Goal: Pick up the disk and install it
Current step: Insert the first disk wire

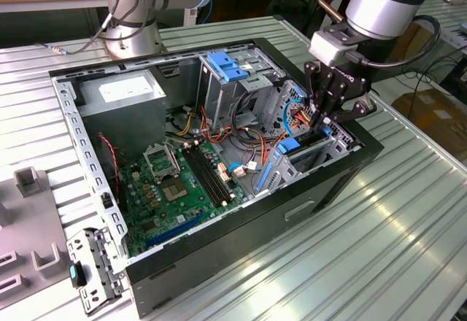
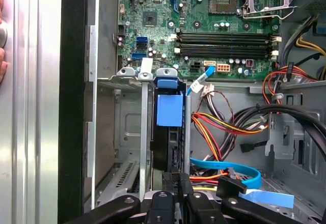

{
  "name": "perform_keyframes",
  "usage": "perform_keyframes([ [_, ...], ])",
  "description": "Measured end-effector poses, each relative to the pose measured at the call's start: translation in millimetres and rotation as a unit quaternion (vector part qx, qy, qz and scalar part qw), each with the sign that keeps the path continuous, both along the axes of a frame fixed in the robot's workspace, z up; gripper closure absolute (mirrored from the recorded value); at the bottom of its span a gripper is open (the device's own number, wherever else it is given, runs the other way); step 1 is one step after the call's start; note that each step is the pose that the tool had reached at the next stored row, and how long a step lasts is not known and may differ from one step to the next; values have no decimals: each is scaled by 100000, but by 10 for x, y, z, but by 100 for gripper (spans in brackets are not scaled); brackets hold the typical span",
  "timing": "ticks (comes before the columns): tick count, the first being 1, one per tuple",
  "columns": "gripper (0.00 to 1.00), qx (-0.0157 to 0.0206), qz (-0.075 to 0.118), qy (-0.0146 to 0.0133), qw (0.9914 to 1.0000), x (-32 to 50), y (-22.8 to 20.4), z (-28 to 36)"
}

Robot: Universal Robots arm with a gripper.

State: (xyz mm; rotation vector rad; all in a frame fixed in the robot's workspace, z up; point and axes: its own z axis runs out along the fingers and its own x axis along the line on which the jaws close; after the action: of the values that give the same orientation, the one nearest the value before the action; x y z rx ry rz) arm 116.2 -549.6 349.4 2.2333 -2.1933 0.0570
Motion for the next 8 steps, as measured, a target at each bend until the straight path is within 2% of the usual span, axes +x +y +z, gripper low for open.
perform_keyframes([
  [8, 84, 4, -30, -2, 100000, -8, 0, -16],
])
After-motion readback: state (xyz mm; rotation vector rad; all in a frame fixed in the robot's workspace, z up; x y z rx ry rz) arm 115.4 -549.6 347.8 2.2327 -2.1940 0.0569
